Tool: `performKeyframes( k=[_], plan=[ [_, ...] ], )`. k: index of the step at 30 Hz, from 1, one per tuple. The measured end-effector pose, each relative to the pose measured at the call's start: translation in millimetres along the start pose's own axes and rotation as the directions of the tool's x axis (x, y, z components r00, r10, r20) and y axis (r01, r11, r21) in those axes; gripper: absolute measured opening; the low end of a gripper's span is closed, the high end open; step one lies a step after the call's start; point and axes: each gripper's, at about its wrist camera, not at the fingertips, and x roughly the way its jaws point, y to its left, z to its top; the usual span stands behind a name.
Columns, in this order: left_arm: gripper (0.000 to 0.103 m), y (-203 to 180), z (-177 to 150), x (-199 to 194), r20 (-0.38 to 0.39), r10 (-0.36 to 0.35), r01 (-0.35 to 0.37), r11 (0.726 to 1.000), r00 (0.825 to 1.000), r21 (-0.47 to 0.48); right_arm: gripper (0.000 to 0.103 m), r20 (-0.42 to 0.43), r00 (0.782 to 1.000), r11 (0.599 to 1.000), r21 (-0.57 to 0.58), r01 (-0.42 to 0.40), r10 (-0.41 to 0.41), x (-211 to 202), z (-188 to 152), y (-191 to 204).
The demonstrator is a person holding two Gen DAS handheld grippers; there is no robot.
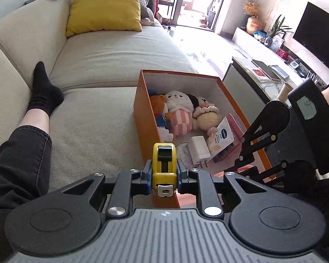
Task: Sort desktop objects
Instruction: 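Carry the tape measure with the left tool while the right tool lowers the curling iron into the box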
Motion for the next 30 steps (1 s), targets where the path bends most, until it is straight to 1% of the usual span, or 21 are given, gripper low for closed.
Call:
performKeyframes(
  k=[4,8,12,17,22,23,27,30],
  plan=[
    [0.023,4,-1,3,-0.013,0.007,-0.007,1.000,1.000,-0.015,0.006,0.035,0.998,0.998,-0.055,-0.043,0.044,13,5,1],
    [0.023,8,-2,3,-0.018,0.007,-0.008,1.000,1.000,-0.027,0.006,0.034,0.996,0.994,-0.079,-0.080,0.083,27,4,-2],
    [0.023,10,-4,3,-0.018,0.002,-0.003,1.000,1.000,-0.030,0.006,0.039,0.990,0.989,-0.051,-0.136,0.138,32,3,-15],
    [0.023,10,-4,6,-0.019,-0.017,0.016,0.999,1.000,-0.033,0.006,0.030,0.990,0.988,-0.081,-0.132,0.135,35,3,-13],
    [0.023,9,-4,8,-0.023,-0.019,0.018,0.999,1.000,-0.033,0.006,0.032,0.989,0.986,-0.098,-0.138,0.142,36,5,-14],
    [0.023,9,-4,8,-0.022,-0.020,0.019,0.999,1.000,-0.034,0.007,0.020,0.989,0.986,-0.080,-0.145,0.147,36,6,-15],
    [0.023,9,-4,8,-0.021,-0.023,0.022,0.999,1.000,-0.031,0.008,0.000,0.980,0.978,0.062,-0.198,0.198,37,6,-25],
    [0.023,9,-4,10,-0.025,-0.025,0.024,0.999,0.999,-0.028,0.011,0.004,0.976,0.972,0.089,-0.218,0.218,37,1,-24]
  ],
)
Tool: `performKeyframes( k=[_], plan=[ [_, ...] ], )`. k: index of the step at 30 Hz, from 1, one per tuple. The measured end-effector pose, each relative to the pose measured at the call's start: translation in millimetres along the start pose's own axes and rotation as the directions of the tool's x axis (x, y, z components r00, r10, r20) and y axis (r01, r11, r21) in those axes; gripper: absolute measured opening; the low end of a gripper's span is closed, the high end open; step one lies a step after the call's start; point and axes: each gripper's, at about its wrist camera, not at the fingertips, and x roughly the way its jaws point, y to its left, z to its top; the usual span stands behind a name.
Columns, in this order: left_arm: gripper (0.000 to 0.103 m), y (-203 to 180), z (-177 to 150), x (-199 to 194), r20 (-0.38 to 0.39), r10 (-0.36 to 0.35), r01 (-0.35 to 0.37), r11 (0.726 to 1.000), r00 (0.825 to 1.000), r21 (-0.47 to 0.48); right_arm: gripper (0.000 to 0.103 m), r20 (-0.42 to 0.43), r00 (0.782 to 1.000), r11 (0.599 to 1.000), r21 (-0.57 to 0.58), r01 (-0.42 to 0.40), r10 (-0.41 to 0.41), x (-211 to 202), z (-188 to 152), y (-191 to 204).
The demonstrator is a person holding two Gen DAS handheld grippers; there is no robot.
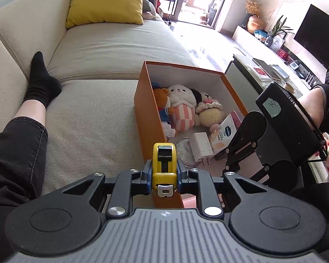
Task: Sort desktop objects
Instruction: 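Carry the tape measure with the left tool while the right tool lowers the curling iron into the box, then open the right tool to release the curling iron in the box, then lower the yellow tape measure into the box and open the left tool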
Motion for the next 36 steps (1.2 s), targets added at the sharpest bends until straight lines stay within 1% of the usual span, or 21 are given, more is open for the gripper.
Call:
performKeyframes(
  k=[3,6,7,10,12,17,20,22,24,26,30,33,36],
  plan=[
    [0.023,-2,2,2,-0.005,-0.001,0.001,1.000,1.000,0.005,0.014,0.010,1.000,0.999,0.046,-0.025,0.024,-3,-4,-2],
    [0.023,-5,3,2,-0.003,-0.009,0.009,1.000,1.000,0.014,0.014,0.033,0.995,0.991,0.091,-0.094,0.091,-8,-8,-5],
    [0.023,-7,4,2,-0.003,-0.012,0.012,1.000,1.000,0.018,0.014,0.038,0.995,0.990,0.098,-0.097,0.094,-9,-9,-5],
    [0.023,-13,7,3,-0.007,-0.031,0.031,0.999,0.999,0.032,0.015,0.041,0.996,0.991,0.109,-0.079,0.075,-13,-13,-4],
    [0.023,-19,9,5,-0.012,-0.042,0.043,0.998,0.999,0.052,0.015,0.058,0.997,0.990,0.127,-0.059,0.052,-20,-17,-5],
    [0.023,-37,16,17,-0.034,-0.077,0.080,0.991,0.996,0.108,0.017,0.116,0.992,0.979,0.204,0.027,-0.051,-41,-32,-7],
    [0.023,-49,21,33,-0.068,-0.086,0.095,0.985,0.994,0.142,0.021,0.141,0.984,0.957,0.285,0.062,-0.106,-44,-43,-8],
    [0.023,-56,24,46,-0.094,-0.075,0.089,0.984,0.993,0.155,0.021,0.154,0.980,0.938,0.340,0.070,-0.129,-43,-44,-13],
    [0.023,-63,27,63,-0.123,-0.056,0.076,0.984,0.991,0.164,0.021,0.180,0.976,0.922,0.385,0.043,-0.121,-41,-50,-15],
    [0.023,-67,30,80,-0.151,-0.038,0.065,0.982,0.988,0.178,0.021,0.205,0.974,0.919,0.395,0.011,-0.100,-39,-55,-15],
    [0.023,-72,34,112,-0.205,-0.001,0.041,0.980,0.979,0.195,0.022,0.211,0.974,0.905,0.425,-0.012,-0.086,-32,-59,-16],
    [0.023,-77,34,130,-0.232,0.071,-0.014,0.971,0.970,0.238,0.022,0.226,0.971,0.891,0.454,-0.035,-0.077,-29,-64,-18],
    [0.023,-80,31,142,-0.276,0.114,-0.033,0.959,0.954,0.282,0.023,0.241,0.968,0.876,0.479,-0.054,-0.073,-26,-70,-22]
  ],
)
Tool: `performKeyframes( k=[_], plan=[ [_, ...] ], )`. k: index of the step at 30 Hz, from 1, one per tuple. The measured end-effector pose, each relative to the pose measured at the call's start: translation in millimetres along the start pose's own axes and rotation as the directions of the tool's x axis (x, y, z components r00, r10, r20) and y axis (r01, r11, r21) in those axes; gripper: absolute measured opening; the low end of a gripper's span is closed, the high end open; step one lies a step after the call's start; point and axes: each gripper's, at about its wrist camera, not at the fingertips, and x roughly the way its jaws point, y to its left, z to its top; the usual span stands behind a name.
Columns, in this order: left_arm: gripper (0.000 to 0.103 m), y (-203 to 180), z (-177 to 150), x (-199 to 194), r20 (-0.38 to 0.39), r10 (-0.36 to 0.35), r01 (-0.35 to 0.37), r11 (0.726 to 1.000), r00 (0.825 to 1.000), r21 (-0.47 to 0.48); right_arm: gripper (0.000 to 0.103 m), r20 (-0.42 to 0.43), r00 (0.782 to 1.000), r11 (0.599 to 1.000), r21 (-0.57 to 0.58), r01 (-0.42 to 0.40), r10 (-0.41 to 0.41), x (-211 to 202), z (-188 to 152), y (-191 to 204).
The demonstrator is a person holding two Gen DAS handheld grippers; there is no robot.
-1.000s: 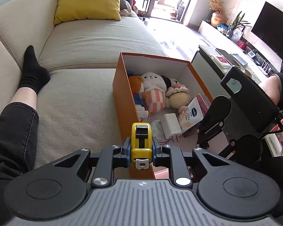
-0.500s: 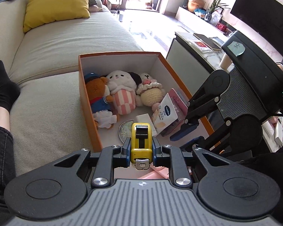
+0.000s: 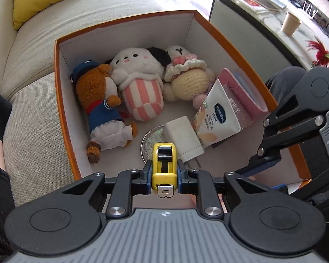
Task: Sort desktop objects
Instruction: 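Lower the yellow tape measure into the box and open the left tool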
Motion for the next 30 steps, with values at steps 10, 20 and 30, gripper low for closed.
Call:
performKeyframes(
  k=[10,20,30],
  plan=[
    [0.023,-39,-20,26,-0.088,0.179,-0.138,0.926,0.980,0.352,0.027,-0.009,1.000,0.998,0.062,-0.014,0.014,8,-5,-14],
    [0.023,-41,-41,51,-0.111,0.337,-0.268,0.875,0.935,0.402,0.028,-0.005,1.000,0.998,0.069,-0.015,0.016,9,-7,-15],
    [0.031,-22,-59,30,-0.099,0.158,-0.126,0.955,0.983,0.268,0.029,-0.028,1.000,0.997,0.072,-0.001,0.003,16,-3,-10]
  ],
)
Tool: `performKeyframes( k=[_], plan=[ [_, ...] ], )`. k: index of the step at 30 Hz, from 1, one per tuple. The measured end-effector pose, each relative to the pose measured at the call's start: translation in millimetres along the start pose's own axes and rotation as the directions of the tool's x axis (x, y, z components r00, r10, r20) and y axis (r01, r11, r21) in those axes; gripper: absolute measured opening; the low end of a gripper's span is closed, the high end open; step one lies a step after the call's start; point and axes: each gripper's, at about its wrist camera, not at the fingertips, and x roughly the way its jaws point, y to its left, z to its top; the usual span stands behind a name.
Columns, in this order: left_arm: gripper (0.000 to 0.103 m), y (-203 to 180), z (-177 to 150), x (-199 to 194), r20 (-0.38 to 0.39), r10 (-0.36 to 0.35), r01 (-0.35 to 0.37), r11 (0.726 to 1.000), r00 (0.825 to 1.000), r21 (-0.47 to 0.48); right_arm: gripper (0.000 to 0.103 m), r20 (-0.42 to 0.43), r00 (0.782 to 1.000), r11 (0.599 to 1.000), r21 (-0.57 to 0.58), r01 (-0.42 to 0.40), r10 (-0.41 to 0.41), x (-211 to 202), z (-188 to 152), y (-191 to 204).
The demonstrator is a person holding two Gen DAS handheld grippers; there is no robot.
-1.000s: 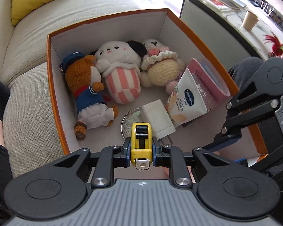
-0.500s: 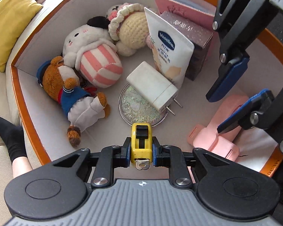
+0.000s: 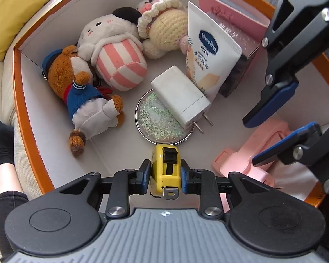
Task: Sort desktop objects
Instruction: 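Lower the yellow tape measure into the box and open the left tool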
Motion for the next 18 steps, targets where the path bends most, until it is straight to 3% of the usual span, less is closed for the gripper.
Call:
performKeyframes(
  k=[6,14,16,18],
  plan=[
    [0.032,9,-18,-15,0.053,-0.092,0.094,0.995,0.994,-0.036,0.028,0.007,1.000,1.000,0.004,0.006,-0.006,7,5,6],
    [0.032,30,-50,-63,0.192,-0.205,0.225,0.970,0.960,-0.091,0.027,0.026,1.000,1.000,0.027,-0.001,0.001,20,14,10],
    [0.032,36,-44,-76,0.231,-0.197,0.230,0.966,0.953,-0.122,0.027,0.020,1.000,0.999,0.036,0.005,-0.006,24,17,10],
    [0.032,42,-15,-83,0.261,-0.170,0.218,0.962,0.950,-0.166,0.027,0.017,1.000,0.999,0.052,0.017,-0.018,29,22,9]
  ],
)
